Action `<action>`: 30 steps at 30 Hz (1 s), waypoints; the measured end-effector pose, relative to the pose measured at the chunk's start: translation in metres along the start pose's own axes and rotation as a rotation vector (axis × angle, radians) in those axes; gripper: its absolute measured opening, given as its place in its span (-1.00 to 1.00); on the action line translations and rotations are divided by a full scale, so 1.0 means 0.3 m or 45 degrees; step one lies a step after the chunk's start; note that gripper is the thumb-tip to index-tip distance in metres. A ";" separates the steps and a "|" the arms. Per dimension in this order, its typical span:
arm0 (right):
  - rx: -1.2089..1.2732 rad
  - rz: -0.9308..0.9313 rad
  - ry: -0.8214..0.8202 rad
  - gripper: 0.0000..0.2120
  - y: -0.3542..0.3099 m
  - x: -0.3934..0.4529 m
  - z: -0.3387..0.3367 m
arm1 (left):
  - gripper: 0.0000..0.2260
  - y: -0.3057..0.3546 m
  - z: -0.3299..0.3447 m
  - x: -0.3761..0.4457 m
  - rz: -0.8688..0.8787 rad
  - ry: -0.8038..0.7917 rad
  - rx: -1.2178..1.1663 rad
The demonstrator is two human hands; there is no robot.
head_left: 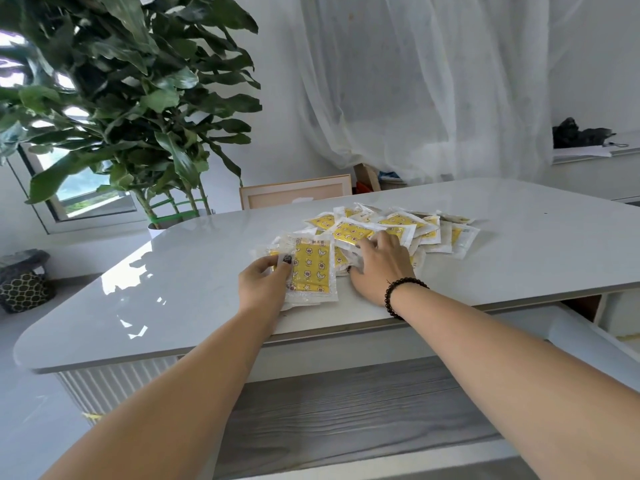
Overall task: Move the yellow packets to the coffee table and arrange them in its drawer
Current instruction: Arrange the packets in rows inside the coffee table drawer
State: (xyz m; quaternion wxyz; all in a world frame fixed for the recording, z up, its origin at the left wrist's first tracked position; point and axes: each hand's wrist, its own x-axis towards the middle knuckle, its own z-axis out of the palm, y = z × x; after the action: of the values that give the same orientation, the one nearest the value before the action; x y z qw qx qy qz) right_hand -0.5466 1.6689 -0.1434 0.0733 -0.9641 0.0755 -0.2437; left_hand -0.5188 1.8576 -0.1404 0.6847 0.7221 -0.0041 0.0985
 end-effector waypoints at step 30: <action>0.326 0.570 -0.136 -0.24 0.048 0.040 -0.017 | -0.93 0.003 -0.003 -0.005 0.041 -0.040 0.027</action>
State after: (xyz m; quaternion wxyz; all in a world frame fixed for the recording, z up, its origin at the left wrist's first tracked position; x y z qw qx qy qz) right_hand -0.5403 1.6520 -0.1360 0.2508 -0.9177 0.2516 -0.1776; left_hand -0.5205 1.8581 -0.1396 0.6752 0.7306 -0.0257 0.0981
